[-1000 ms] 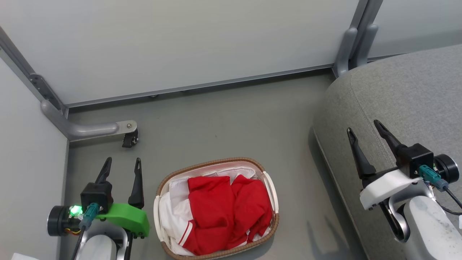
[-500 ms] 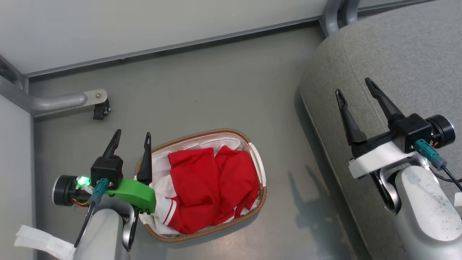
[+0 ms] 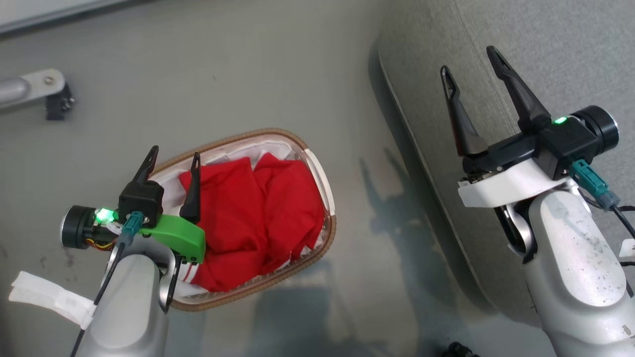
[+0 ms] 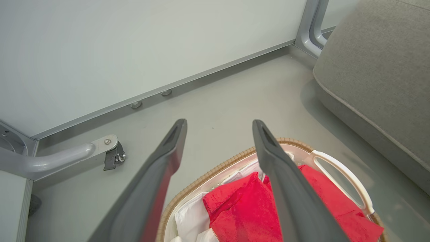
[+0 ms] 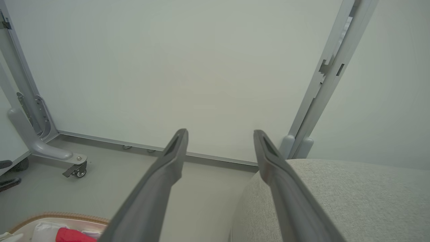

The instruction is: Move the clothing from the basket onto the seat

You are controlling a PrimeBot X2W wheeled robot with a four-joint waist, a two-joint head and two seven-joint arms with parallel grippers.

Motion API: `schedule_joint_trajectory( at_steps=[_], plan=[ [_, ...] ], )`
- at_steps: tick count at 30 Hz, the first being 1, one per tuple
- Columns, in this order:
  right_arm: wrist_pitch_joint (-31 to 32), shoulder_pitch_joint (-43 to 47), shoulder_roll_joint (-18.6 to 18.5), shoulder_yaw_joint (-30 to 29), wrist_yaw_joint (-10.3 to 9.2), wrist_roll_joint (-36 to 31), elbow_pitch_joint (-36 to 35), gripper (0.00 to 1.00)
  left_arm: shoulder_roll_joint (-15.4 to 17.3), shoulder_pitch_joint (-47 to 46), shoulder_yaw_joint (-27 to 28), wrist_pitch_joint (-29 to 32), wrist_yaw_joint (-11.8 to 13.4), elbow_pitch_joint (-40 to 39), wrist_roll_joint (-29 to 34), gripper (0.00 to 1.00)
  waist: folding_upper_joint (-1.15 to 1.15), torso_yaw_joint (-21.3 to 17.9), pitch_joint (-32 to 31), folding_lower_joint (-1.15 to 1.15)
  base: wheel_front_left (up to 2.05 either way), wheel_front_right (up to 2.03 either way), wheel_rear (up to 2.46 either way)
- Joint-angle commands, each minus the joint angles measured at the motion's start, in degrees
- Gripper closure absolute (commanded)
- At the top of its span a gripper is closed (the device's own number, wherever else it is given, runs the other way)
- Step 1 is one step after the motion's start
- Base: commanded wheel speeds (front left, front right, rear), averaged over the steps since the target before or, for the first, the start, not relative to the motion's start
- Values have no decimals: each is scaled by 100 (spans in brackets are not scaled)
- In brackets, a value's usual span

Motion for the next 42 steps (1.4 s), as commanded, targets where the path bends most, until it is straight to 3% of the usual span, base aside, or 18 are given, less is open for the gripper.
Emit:
schedule_joint_trajectory(
  at_steps=[1,23,33,42],
  plan=[
    [-12,-90,45,14,-6,-16,-52,0,91,-163,-3,-6,1,50,30,0,0,-432,607,0,0,0,0],
    [-12,-489,441,225,-6,39,-385,0,704,-990,-172,-6,15,1251,154,0,0,-974,2060,0,0,0,0],
    [-12,-466,498,288,-6,76,-321,0,845,-1582,-362,-5,136,2594,249,0,0,-1066,2396,0,0,0,0],
    [-12,-438,506,325,-6,188,-373,0,752,-2083,-520,25,83,3680,209,0,0,-1081,2542,0,0,0,0]
  ],
)
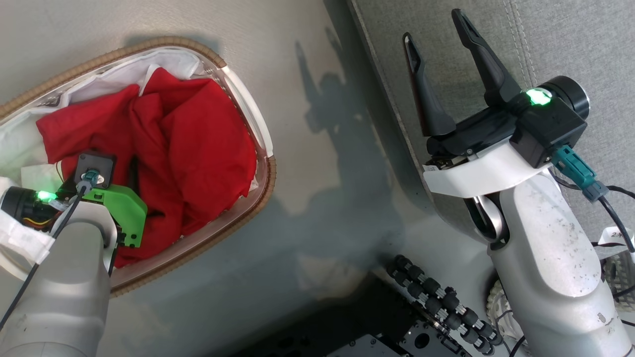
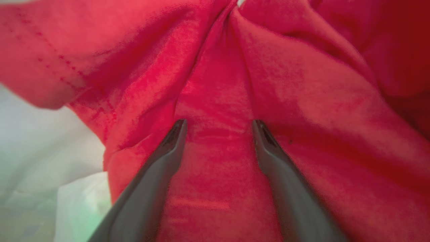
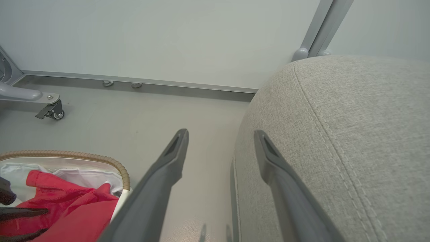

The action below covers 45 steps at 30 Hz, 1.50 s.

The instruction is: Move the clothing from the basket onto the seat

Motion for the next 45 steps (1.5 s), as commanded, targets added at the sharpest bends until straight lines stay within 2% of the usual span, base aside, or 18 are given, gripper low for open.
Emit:
schedule_joint_trajectory(
  at_steps=[1,16,17,18,19,31,40,45],
  plan=[
    [-12,14,2,1,-6,42,-24,0,7,-117,-21,58,-26,121,6,0,0,-5,27,0,0,0,0],
    [-11,39,3,69,-6,200,-33,0,35,-453,-210,733,-72,549,-88,0,0,-37,177,0,0,0,0],
    [-11,33,3,70,-6,196,-24,0,34,-457,-230,752,-76,557,-89,22,0,-36,170,0,0,0,0],
    [-12,21,3,68,-6,192,-14,0,29,-460,-245,717,-83,561,-106,83,0,-32,156,0,0,0,0],
    [-11,14,3,68,-6,194,-3,0,23,-461,-247,685,-89,556,-125,100,0,-29,139,0,0,0,0],
    [-11,43,0,30,-6,118,115,0,-175,-294,-351,191,-76,536,-255,100,0,77,-430,0,0,0,0],
    [-11,257,-5,-74,-6,-104,285,0,-473,31,-350,-5,-71,388,-425,100,0,412,-1231,0,0,0,0],
    [-12,415,-80,-104,-6,-169,388,0,-553,332,-325,-3,-88,-20,-553,100,0,622,-1653,0,0,0,0]
  ],
)
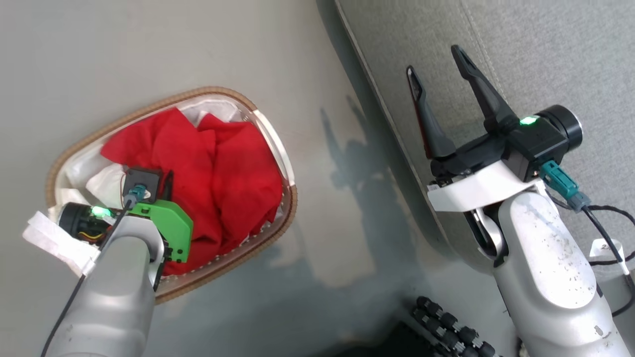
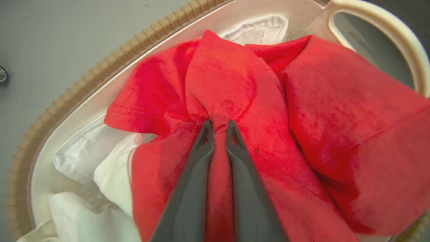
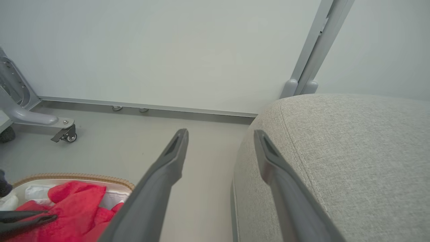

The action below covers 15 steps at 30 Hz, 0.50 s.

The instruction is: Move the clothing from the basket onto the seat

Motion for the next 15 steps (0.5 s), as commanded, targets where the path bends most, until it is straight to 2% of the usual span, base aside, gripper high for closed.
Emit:
schedule_joint_trajectory(
  at_steps=[1,15],
  plan=[
    [-11,112,-55,-20,-6,-30,43,0,-4,168,7,-17,-17,-93,-55,100,0,307,-455,0,0,0,0],
    [-12,661,-295,-117,-6,10,215,0,-290,1067,47,-20,-52,-1452,-310,100,0,721,-1562,0,0,0,0]
  ],
)
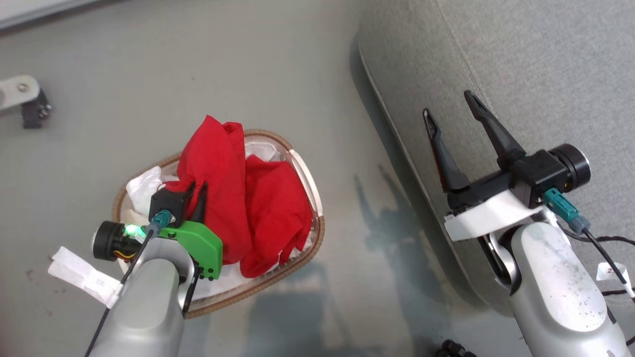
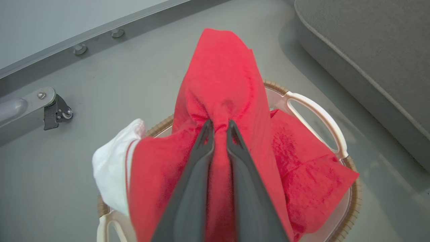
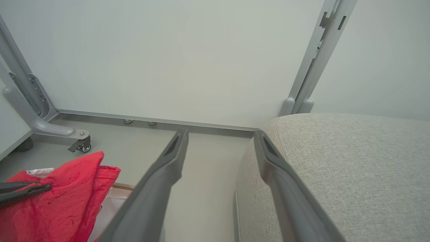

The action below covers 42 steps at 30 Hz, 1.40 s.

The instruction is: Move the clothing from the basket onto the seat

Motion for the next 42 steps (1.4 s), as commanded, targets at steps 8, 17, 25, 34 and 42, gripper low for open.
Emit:
schedule_joint_trajectory(
  at_steps=[8,17,25,34,42],
  plan=[
    [-11,418,-113,95,-6,63,150,0,-128,589,137,-21,-38,-817,-160,100,0,456,-1042,0,0,0,0],
    [-12,725,-117,137,-6,84,249,0,-209,984,241,-22,-41,-1689,-210,100,0,606,-1566,0,0,0,0],
    [-11,1009,-141,255,-6,134,355,0,-252,1180,259,-21,-46,-2381,-284,100,0,693,-1966,0,0,0,0],
    [-12,1355,-126,398,-6,179,484,0,-264,1338,117,-21,-48,-3034,-454,100,0,723,-2412,0,0,0,0],
    [-11,1559,-160,594,-6,217,565,0,-263,1232,-70,-21,-48,-3508,-612,100,0,799,-2613,0,0,0,0]
  ],
)
